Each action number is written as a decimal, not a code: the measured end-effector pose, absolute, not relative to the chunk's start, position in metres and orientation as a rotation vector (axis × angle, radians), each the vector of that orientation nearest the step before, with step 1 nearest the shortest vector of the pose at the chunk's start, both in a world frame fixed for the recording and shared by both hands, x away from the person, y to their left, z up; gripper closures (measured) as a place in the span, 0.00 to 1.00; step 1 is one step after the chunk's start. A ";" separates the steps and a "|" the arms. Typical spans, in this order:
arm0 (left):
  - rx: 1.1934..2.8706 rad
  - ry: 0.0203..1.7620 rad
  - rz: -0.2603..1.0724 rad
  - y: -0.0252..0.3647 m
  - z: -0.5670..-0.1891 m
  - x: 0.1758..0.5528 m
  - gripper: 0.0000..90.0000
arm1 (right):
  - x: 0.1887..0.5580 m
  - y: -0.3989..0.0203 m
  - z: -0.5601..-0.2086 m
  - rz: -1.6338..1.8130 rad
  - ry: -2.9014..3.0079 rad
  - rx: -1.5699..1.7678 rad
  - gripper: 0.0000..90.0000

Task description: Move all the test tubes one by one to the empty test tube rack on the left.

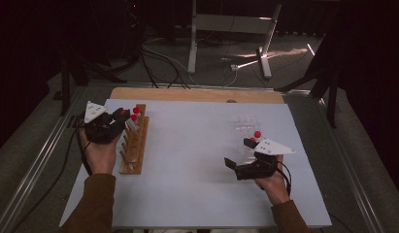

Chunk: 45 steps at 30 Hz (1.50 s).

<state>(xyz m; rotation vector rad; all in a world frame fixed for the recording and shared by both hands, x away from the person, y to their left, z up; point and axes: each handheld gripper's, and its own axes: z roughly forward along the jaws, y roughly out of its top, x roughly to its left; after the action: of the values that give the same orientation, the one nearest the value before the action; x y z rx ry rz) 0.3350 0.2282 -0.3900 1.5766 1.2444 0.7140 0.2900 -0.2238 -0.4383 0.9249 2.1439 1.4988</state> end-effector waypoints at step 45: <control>1.733 1.311 0.661 0.212 -0.440 0.345 0.68 | 0.290 -0.225 -0.439 1.506 2.140 0.927 0.00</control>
<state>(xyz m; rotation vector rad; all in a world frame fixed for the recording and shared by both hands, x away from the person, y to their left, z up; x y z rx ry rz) 0.3449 0.2123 -0.4400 1.7326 1.3105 0.6610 0.2901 -0.2249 -0.4387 0.9268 2.1398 1.5064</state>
